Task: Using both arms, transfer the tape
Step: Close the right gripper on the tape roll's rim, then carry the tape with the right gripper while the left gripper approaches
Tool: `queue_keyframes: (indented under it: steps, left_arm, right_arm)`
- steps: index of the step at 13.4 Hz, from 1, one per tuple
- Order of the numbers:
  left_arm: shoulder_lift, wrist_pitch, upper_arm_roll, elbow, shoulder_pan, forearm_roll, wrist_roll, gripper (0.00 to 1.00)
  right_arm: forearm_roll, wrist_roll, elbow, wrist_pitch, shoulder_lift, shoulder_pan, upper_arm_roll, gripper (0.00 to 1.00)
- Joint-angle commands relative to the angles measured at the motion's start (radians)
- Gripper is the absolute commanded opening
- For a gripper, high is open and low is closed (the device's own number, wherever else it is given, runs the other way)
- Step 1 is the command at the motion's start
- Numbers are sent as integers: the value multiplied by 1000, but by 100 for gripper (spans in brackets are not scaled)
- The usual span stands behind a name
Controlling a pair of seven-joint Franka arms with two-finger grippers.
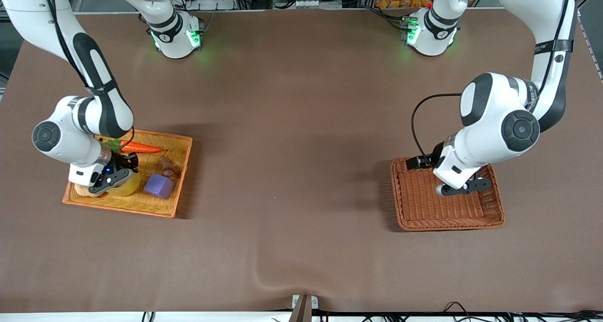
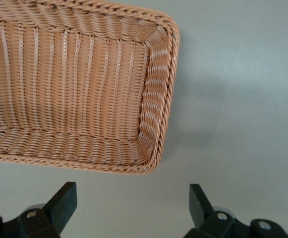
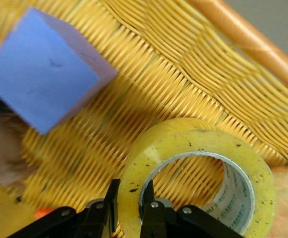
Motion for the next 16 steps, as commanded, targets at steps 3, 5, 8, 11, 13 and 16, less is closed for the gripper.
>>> queue_keyframes:
  steps: [3, 5, 8, 11, 13, 16]
  left_arm:
    - [60, 8, 5, 73, -18, 39, -62, 100]
    - [62, 8, 5, 75, -26, 47, -76, 100]
    - [65, 8, 5, 75, -40, 50, -100, 100]
    - [65, 8, 6, 75, -64, 50, -122, 100]
    - [66, 8, 7, 75, -84, 62, -151, 100]
    - [68, 8, 3, 75, -103, 93, -194, 100]
  right_arm:
    - [13, 131, 288, -451, -71, 74, 14, 0]
    - [14, 307, 377, -544, -68, 166, 15, 0]
    - [25, 709, 454, -556, -57, 389, 18, 0]
    - [39, 1143, 582, -544, 91, 592, 18, 0]
    - [117, 1267, 675, -527, 179, 658, 20, 0]
    - [152, 1397, 690, -319, 268, 744, 20, 0]
